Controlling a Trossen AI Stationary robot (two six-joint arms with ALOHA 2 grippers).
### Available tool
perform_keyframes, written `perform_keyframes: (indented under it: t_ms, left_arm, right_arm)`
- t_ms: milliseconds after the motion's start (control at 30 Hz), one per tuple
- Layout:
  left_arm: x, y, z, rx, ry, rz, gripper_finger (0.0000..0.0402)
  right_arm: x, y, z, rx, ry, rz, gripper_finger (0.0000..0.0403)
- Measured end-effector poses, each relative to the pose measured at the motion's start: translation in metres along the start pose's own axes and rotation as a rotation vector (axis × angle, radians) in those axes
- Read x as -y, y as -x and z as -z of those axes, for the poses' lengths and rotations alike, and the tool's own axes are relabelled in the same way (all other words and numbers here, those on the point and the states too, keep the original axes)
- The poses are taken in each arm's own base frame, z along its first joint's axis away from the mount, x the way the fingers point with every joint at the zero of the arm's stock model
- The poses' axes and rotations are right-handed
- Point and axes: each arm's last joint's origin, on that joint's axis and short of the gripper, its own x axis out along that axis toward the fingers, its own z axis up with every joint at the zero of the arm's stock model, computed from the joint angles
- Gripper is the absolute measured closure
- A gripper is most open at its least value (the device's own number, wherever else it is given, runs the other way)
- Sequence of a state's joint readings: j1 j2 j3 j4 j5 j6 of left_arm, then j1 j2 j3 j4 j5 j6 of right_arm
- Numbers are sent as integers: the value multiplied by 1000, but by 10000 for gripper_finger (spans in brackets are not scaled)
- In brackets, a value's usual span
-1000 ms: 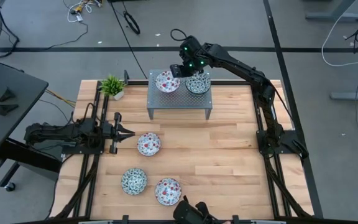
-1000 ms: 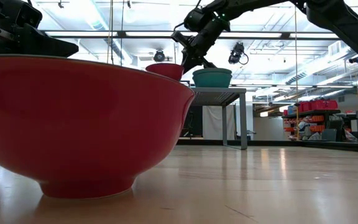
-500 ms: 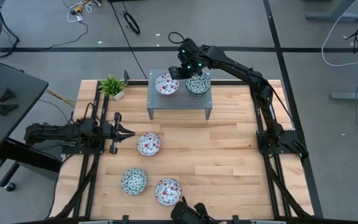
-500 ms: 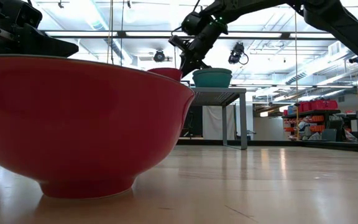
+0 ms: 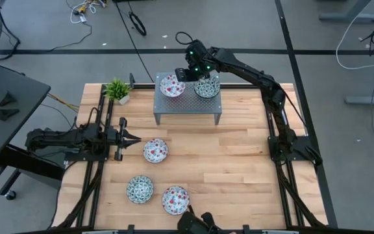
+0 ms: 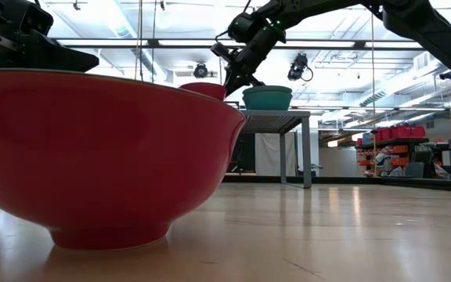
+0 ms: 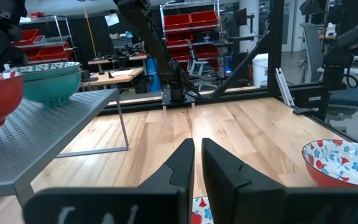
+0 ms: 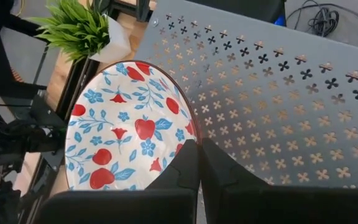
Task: Pick & Place Mini bowls
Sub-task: Put the right red and white patterned bowl on the shelf
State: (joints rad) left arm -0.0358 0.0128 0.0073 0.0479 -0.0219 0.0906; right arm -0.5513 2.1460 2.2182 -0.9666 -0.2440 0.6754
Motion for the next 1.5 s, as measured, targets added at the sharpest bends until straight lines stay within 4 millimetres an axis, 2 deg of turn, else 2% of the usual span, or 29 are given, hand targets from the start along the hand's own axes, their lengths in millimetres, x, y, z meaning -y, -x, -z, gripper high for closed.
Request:
perform_keyframes:
  t_ms: [167, 900, 1067, 1367, 1500]
  left_arm:
    - [0, 0, 0, 0, 0, 0, 365]
    - [0, 0, 0, 0, 0, 0, 365]
    - [0, 0, 0, 0, 0, 0, 365]
    - [0, 0, 0, 0, 0, 0, 365]
    - [0, 0, 0, 0, 0, 0, 365]
  right_arm:
    - [3, -10, 5, -16, -23, 8, 403]
    - [-4, -9, 8, -3, -29, 0, 403]
    - [-12, 0, 8, 44, 4, -14, 403]
    - [-13, 6, 8, 51, 20, -9, 403]
    - [-16, 16, 7, 77, 45, -26, 403]
